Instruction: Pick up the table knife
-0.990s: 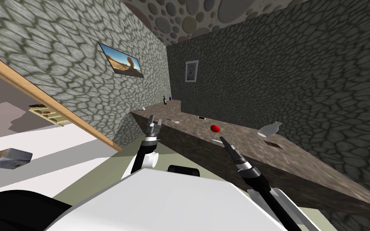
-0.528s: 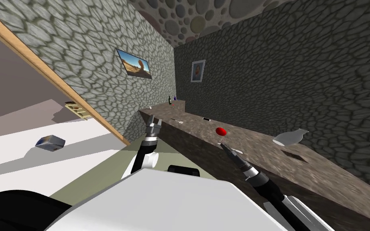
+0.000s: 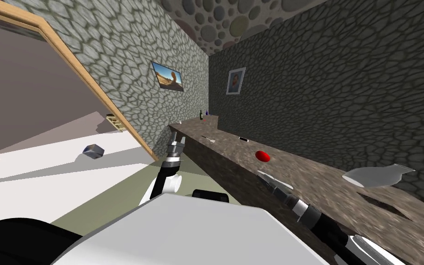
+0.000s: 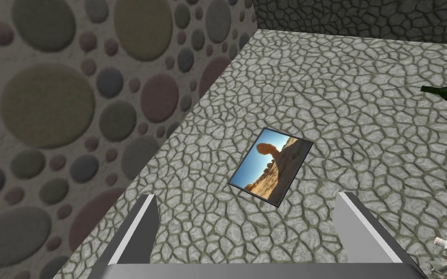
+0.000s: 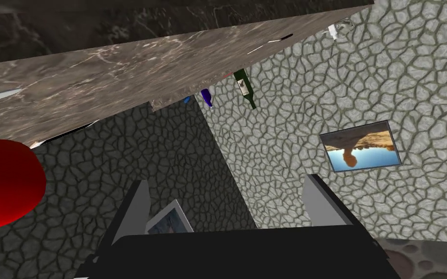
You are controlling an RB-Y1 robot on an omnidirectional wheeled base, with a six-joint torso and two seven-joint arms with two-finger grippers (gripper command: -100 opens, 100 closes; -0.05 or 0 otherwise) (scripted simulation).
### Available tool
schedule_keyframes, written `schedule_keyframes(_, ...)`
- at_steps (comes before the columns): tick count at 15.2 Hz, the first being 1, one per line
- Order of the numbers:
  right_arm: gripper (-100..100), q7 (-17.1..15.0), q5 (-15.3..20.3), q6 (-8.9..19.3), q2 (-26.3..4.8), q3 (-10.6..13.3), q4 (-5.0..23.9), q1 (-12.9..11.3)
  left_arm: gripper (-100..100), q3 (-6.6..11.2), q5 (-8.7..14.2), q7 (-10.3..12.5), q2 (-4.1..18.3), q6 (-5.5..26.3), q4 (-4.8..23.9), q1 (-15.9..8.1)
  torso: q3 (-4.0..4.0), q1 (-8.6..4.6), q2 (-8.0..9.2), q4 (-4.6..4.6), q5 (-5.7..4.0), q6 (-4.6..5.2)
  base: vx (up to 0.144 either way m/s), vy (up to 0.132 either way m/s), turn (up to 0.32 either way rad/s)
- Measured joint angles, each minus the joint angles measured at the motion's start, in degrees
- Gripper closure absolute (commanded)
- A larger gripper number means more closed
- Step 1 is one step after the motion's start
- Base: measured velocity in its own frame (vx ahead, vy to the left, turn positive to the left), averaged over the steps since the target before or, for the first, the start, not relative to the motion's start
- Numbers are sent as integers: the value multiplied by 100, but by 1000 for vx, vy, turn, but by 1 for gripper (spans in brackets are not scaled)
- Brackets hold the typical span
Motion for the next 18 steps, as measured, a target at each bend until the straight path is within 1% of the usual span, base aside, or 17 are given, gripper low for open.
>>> schedule_keyframes(1, -100, -5, 100, -42, -154, -59, 124, 86, 0, 0, 0, 0, 0, 0, 0, 0, 0, 0, -1, 0, 0, -1, 25, 7, 213)
schedule_keyframes(2, -100, -11, 192, -60, -294, -81, 215, 134, 0, 0, 0, 0, 0, 0, 0, 0, -1, 0, -2, 0, -1, -1, 26, 10, 244)
schedule_keyframes(3, -100, -13, 307, -57, -443, -111, 280, 236, 0, 0, 0, 0, 0, 0, 0, 0, -1, 1, -2, 0, 0, -1, 24, 8, 218)
schedule_keyframes(6, -100, 30, 617, -119, -808, -175, 568, 450, 0, 0, 0, 0, 0, 0, 0, 0, -2, 1, -3, -1, 0, 0, 28, 8, 249)
schedule_keyframes(7, -100, 47, 738, -158, -933, -163, 736, 473, 0, 0, 0, 0, 0, 0, 0, 0, -2, 0, -4, -1, -1, -3, 27, 2, 225)
schedule_keyframes(11, -100, 94, 1159, -222, -1388, -297, 1000, 885, 0, 0, 0, 0, 0, 0, 0, 0, -2, 2, -3, -1, 0, -2, 24, 4, 228)
schedule_keyframes(13, -100, 133, 1372, -294, -1602, -267, 1288, 920, 0, 0, 0, 0, 0, 0, 0, 0, -2, 0, -4, -1, -1, -2, 28, 1, 204)
schedule_keyframes(14, -100, 122, 1465, -293, -1723, -279, 1330, 993, 0, 0, 0, 0, 0, 0, 0, 0, -3, 1, -4, -1, 0, 0, 28, 4, 254)
schedule_keyframes(15, -100, 72, 1586, -257, -1899, -241, 1401, 1008, 0, 0, 0, 0, 0, 0, 0, 0, -4, 2, -7, -1, 0, -5, 26, 2, 208)
schedule_keyframes(16, -100, 54, 1672, -249, -2005, -258, 1455, 1083, 0, 0, 0, 0, 0, 0, 0, 0, -3, 2, -6, -1, 0, 0, 19, -2, 52)
schedule_keyframes(17, -100, 70, 1704, -270, -2047, -320, 1468, 1183, 0, 1, 0, 0, 0, 0, 0, 1, -1, 3, -1, 0, 0, 5, 18, 5, 144)
schedule_keyframes(18, -100, 91, 1786, -310, -2137, -302, 1588, 1200, 0, 0, 0, 0, 0, 0, 0, 0, 0, 3, -1, 0, 0, 0, 19, 3, 181)
